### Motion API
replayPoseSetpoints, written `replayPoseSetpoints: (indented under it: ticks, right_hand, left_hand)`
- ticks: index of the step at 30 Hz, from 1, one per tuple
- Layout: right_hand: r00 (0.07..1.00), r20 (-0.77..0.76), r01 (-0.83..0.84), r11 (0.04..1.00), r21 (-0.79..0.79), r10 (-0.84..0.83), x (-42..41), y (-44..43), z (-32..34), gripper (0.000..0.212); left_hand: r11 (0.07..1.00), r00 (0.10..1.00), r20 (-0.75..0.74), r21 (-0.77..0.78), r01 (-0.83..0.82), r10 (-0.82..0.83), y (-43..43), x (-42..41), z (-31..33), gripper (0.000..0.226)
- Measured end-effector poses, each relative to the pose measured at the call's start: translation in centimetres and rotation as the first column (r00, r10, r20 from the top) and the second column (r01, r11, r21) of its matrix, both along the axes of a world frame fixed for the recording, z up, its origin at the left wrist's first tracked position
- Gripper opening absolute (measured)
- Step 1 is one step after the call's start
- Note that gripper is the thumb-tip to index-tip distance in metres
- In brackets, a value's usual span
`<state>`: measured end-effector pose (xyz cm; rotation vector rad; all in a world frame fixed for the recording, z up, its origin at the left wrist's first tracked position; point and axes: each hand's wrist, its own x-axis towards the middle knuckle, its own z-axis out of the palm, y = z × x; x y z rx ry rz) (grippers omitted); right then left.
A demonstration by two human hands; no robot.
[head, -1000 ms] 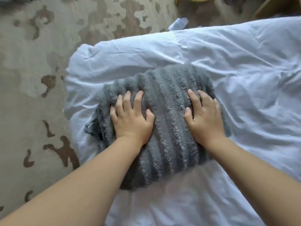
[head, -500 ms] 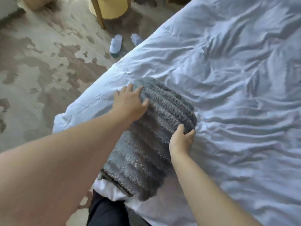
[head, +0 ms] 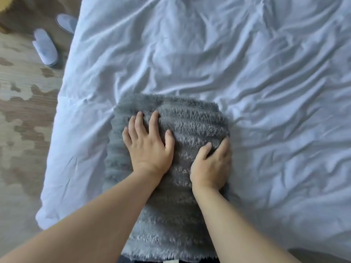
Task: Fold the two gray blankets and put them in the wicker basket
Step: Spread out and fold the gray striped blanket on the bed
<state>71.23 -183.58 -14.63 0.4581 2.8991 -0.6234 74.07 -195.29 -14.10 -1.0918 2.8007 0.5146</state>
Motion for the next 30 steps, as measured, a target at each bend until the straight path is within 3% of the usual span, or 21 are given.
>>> replayPoseSetpoints:
  ticks: [5, 9, 13, 17, 22, 27, 30]
  right_hand:
    - [0.987, -0.160, 0.031, 0.999, 0.036, -0.025, -0.4, -0.5, -8.2, 0.070]
    - [0.983, -0.180, 0.057, 0.997, 0.058, -0.046, -1.5, -1.0, -13.3, 0.072]
    - [0.978, -0.206, 0.048, 0.997, 0.059, -0.035, -1.1, -0.5, -10.0, 0.071]
    - [0.996, -0.082, 0.031, 0.999, 0.009, -0.030, -0.6, 0.4, -4.8, 0.073]
    - [0.982, 0.004, -0.189, 0.980, -0.070, 0.190, 2.9, 3.1, 2.4, 0.063]
    - [0.975, 0.092, -0.198, 0.979, -0.052, 0.202, 7.5, 4.4, 5.2, 0.062]
    - [0.979, 0.044, -0.194, 0.979, -0.058, 0.197, 8.9, 4.6, 4.4, 0.058]
  left_hand:
    - [0.997, 0.972, -0.233, -0.079, 0.020, -0.038, 1.0, -0.6, -8.0, 0.060]
    - [0.987, 0.958, -0.276, -0.159, 0.031, -0.075, 1.4, -1.9, -13.0, 0.060]
    - [0.995, 0.966, -0.256, -0.095, 0.000, -0.025, 1.7, -1.4, -9.7, 0.063]
    - [0.998, 0.983, -0.175, 0.028, -0.048, 0.052, 1.1, -0.8, -3.9, 0.063]
    - [0.965, 0.963, -0.263, 0.262, 0.004, 0.067, -1.3, 3.5, 2.6, 0.053]
    - [0.948, 0.966, -0.063, 0.221, -0.230, 0.249, -0.9, 10.8, 5.2, 0.051]
    - [0.931, 0.959, -0.069, 0.267, -0.247, 0.274, 0.5, 13.4, 4.1, 0.054]
